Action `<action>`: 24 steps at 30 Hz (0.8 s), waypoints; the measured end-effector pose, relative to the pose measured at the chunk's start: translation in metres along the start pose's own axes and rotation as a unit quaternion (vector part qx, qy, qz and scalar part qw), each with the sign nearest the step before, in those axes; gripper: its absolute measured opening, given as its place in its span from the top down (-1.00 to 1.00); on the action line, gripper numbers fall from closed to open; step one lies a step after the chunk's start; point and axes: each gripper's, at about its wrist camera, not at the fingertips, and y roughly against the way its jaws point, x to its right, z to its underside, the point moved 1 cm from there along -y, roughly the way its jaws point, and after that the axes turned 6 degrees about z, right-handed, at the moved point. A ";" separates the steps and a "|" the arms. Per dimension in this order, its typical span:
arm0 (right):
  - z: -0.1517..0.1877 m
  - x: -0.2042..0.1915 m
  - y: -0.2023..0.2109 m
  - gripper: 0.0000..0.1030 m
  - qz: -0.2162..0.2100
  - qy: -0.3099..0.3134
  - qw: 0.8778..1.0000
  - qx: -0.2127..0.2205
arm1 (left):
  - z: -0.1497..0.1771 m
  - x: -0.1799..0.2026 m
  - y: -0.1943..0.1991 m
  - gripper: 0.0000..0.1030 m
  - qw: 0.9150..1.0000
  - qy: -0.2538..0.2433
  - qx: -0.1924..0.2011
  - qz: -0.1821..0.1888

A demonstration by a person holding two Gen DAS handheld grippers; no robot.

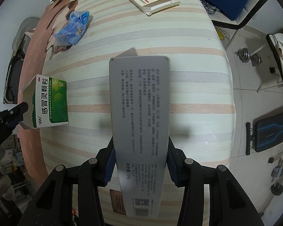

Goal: Collect trash
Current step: 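Close the left tool on the small white box's flap while the right tool holds the long box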

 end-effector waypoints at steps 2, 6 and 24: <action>-0.002 -0.002 -0.003 0.04 0.009 0.003 1.000 -0.001 | -0.003 0.003 -0.012 0.47 1.000 -0.013 -0.012 -0.021; -0.005 -0.006 -0.011 0.05 0.028 0.012 1.000 -0.002 | -0.002 0.007 -0.026 0.54 0.998 -0.038 -0.009 -0.050; 0.009 -0.005 0.010 0.07 0.018 0.024 0.999 0.032 | 0.034 0.020 0.034 1.00 0.995 -0.067 0.053 -0.044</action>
